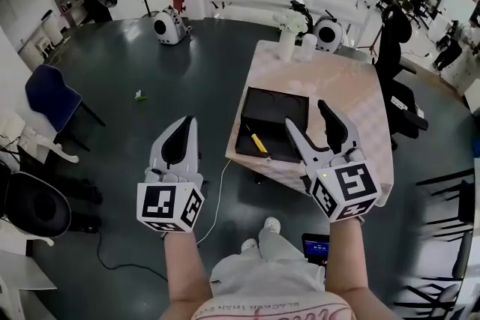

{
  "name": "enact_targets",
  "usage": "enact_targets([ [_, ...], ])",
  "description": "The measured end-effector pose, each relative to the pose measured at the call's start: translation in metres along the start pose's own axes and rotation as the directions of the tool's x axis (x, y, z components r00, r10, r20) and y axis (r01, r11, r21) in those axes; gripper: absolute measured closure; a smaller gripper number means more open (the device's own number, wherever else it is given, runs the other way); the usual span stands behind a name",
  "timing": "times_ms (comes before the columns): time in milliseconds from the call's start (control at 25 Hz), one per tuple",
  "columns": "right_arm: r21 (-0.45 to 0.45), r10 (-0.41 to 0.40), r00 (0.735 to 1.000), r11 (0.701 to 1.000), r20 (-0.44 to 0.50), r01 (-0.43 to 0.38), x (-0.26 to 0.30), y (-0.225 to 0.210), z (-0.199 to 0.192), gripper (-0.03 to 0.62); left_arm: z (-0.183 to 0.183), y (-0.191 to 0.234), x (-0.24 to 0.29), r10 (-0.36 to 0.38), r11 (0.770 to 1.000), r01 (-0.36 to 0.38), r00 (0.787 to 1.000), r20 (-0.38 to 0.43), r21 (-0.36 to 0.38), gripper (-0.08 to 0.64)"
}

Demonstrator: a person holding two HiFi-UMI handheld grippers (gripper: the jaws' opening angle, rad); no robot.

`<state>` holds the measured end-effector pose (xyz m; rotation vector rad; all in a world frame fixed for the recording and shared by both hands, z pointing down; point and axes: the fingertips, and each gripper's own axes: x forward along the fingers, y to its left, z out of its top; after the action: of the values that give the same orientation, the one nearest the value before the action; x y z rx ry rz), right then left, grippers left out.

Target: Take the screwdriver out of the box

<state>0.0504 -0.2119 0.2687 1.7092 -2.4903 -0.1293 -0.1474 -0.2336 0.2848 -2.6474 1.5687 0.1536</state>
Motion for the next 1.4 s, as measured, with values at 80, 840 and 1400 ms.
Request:
enact_targets([
  [80, 0.009, -0.003, 1.000, 1.000, -0.023, 0.003, 0.009, -0.004, -0.004, 0.279, 0.000, 0.003, 0.007, 0.000, 1.000, 0.000, 1.000, -0.002, -0.006, 0.551],
  [840, 0.225, 0.254, 0.879, 0.959, -0.403, -0.174, 0.106, -0.025, -0.131, 0.256, -0.062, 0.020, 0.084, 0.113, 0.993, -0.116, 0.989, -0.094, -0.019, 0.551],
  [1400, 0.424, 0.422, 0.621, 0.892, -0.660, -0.156, 0.136, 0.019, -0.270, 0.256, -0.114, 0.049, 0.098, 0.113, 0.989, -0.129, 0.971, -0.210, -0.068, 0.551],
])
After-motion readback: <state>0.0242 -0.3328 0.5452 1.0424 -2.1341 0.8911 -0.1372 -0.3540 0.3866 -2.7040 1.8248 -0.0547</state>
